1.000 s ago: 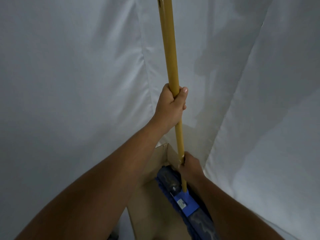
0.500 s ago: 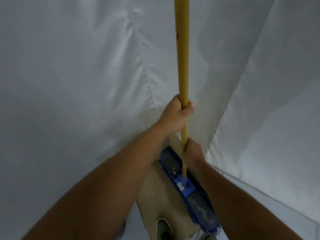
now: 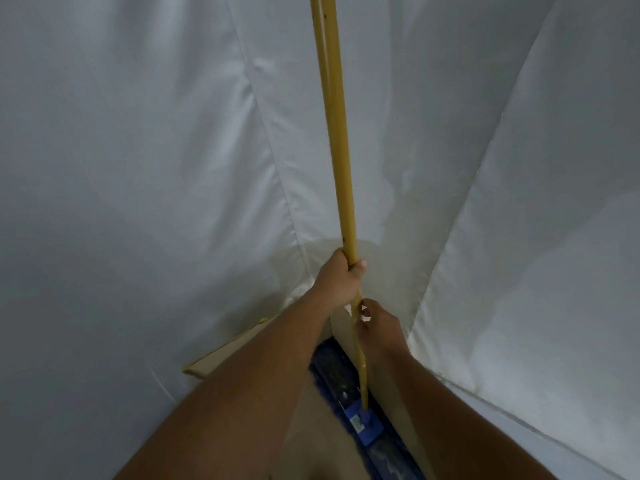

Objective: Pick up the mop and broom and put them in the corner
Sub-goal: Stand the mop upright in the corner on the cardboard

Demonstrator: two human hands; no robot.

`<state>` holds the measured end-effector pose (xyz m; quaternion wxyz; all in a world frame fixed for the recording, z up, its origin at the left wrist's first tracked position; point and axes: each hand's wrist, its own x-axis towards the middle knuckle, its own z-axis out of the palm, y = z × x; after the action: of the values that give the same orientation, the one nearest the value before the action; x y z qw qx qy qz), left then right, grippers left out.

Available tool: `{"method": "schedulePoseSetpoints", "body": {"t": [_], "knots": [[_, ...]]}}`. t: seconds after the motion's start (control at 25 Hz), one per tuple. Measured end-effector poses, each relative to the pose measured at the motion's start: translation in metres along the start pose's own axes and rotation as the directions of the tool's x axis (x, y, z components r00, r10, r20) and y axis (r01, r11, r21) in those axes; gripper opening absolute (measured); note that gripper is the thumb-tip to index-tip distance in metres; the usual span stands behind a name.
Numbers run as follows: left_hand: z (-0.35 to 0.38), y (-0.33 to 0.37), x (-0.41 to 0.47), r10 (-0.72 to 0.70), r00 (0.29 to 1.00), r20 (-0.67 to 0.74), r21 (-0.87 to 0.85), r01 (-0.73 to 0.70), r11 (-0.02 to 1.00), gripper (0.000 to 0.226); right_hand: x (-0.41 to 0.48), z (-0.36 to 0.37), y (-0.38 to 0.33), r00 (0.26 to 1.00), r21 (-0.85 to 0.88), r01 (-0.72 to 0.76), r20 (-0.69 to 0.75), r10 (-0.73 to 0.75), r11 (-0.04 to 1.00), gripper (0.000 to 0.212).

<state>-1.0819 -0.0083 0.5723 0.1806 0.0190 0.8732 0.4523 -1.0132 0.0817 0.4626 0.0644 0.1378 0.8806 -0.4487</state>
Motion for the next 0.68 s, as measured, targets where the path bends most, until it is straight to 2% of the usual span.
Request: {"method": "schedulePoseSetpoints", "body": {"t": [0.12, 0.24, 0.4, 0.56, 0.68], "knots": [[-0.002, 0.009, 0.011, -0.025, 0.999, -0.026, -0.043, 0.024, 0.999, 0.018, 0.013, -0.008, -0.015, 0.999, -0.001, 0.029, 0.026, -0.029, 1.0, 0.046], [-0.009, 0.02, 0.02, -0.059, 0.996, -0.066, -0.131, 0.05, 0.99, 0.029, 0.025, -0.016, -0.027, 0.995, -0.034, 0.057, 0.09, -0.053, 0.998, 0.059], [-0.017, 0.017, 0.035, -0.067, 0.998, 0.014, -0.174, 0.069, 0.982, 0.051, 0.039, -0.024, -0.042, 0.982, -0.087, 0.088, 0.174, -0.071, 0.992, 0.069], [-0.017, 0.008, 0.054, -0.076, 0.995, 0.06, -0.151, 0.084, 0.985, 0.064, 0.052, -0.031, -0.049, 0.976, -0.183, 0.131, 0.194, -0.095, 0.974, 0.068], [-0.019, -0.006, 0.058, -0.04, 0.999, 0.03, 0.041, 0.039, 0.998, 0.063, 0.057, -0.04, -0.049, 0.979, -0.288, 0.151, 0.179, -0.101, 0.946, 0.067]]}}
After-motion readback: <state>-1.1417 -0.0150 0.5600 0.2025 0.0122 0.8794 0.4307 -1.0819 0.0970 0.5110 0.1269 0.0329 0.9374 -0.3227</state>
